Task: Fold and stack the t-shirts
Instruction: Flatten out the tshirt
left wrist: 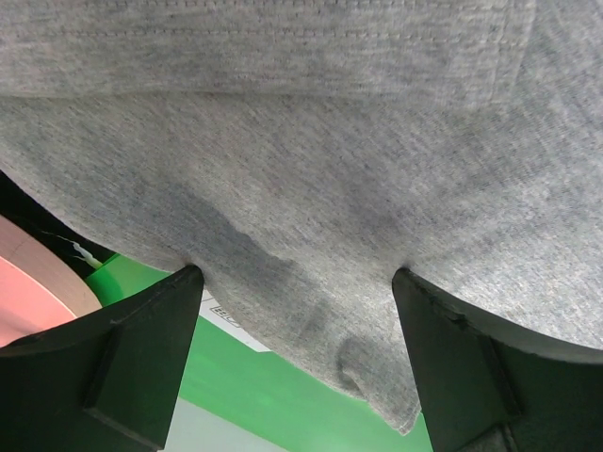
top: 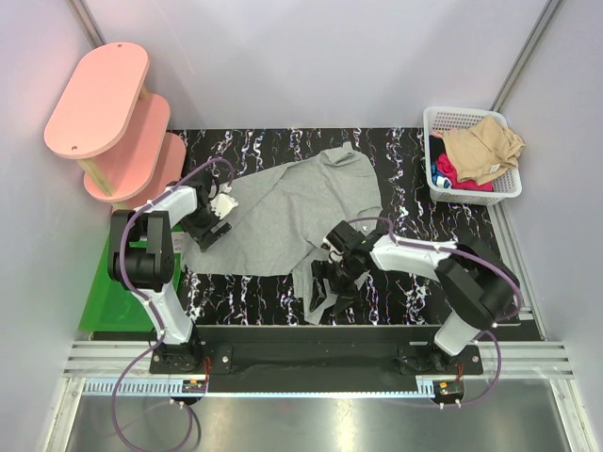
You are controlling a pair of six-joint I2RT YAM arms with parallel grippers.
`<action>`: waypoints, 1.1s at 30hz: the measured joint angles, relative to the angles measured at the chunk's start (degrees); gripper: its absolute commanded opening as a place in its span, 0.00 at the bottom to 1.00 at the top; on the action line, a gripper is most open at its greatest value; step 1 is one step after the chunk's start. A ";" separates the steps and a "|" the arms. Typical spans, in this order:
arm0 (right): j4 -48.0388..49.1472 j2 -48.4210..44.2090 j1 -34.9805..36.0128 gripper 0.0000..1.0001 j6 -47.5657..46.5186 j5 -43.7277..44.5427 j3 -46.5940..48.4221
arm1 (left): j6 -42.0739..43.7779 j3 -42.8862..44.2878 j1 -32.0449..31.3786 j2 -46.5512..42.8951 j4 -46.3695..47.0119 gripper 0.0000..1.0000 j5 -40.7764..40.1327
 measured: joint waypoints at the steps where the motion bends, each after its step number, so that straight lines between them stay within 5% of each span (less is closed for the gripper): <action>1: -1.18 -1.25 0.00 0.80 0.11 0.04 0.37 | 0.00 0.00 0.00 0.00 0.04 0.87 0.00; 9: -4.02 -5.07 0.00 0.80 -0.20 -1.25 11.13 | 0.04 -0.04 -0.02 0.09 0.11 0.88 -0.02; 22: -5.31 10.36 0.00 0.81 -5.33 2.73 13.40 | 0.94 -0.37 1.22 -0.22 1.14 0.88 0.00; 33: -2.78 0.79 0.00 0.82 -3.21 4.76 1.99 | 2.36 -0.37 5.51 -0.31 2.25 0.87 1.07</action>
